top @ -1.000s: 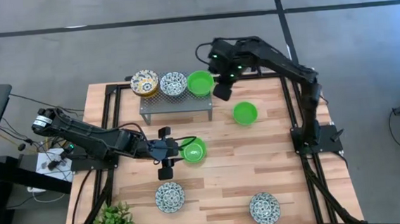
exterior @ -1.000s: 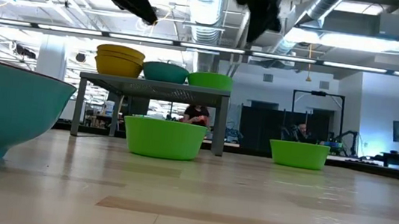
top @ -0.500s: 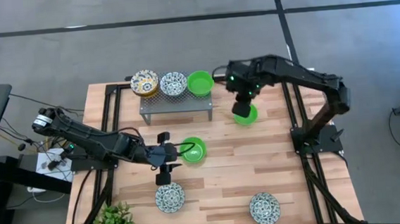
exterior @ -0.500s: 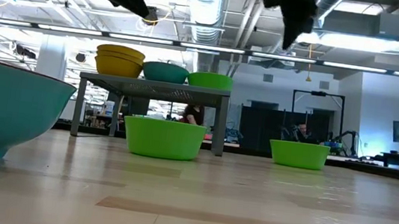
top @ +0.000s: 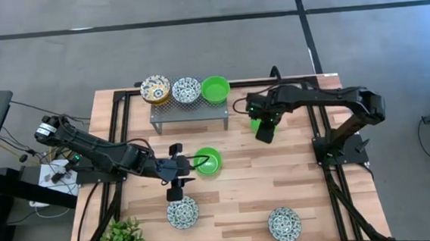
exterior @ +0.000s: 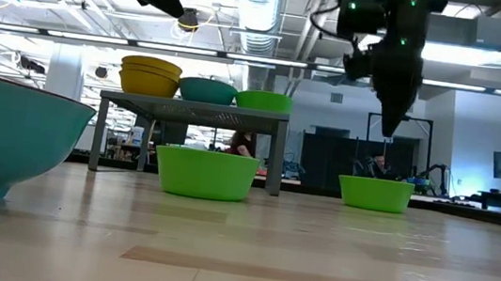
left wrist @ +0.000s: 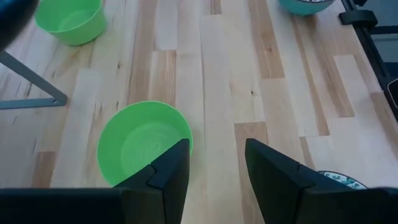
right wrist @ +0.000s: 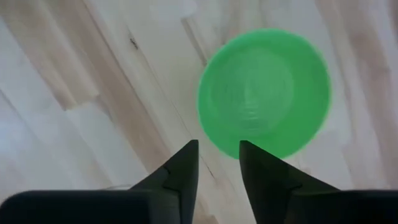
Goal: Pick & Place Mini bowls
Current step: Stack the right green bowl on the green bowl on the shelf, then stack the left green patterned bowl on the green patterned bowl on the shelf
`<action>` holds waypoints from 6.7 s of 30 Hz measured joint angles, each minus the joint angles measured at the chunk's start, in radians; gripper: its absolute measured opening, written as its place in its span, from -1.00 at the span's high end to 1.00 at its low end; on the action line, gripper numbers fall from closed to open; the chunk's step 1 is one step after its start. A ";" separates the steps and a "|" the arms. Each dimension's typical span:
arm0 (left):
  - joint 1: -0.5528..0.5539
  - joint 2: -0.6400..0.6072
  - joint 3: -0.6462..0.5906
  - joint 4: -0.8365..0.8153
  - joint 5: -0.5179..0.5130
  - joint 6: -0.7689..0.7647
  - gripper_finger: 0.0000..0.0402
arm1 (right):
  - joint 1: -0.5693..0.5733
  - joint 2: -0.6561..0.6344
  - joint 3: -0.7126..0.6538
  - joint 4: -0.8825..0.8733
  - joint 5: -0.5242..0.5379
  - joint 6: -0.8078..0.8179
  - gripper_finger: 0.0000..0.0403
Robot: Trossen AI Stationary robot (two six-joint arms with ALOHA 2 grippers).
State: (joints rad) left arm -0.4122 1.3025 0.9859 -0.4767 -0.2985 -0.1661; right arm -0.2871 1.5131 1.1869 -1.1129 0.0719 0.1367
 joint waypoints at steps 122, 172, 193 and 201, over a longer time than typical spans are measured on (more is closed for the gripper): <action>0.000 0.000 0.000 0.014 -0.008 0.004 0.21 | -0.091 0.442 0.785 -0.026 0.011 -0.888 0.97; -0.005 0.000 0.000 0.012 -0.008 -0.034 0.21 | 0.177 0.378 0.786 -0.246 0.101 -0.538 0.10; -0.066 0.000 0.000 -0.022 -0.007 -0.086 0.21 | 0.347 0.355 0.651 -0.237 -0.063 -0.317 0.40; -0.066 0.000 0.000 -0.048 0.063 -0.195 0.21 | 0.375 0.215 0.285 0.115 -0.183 -0.298 0.41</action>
State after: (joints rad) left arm -0.4783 1.3022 0.9855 -0.5244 -0.2360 -0.3608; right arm 0.0879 1.7283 1.4718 -0.9975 -0.1112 -0.1615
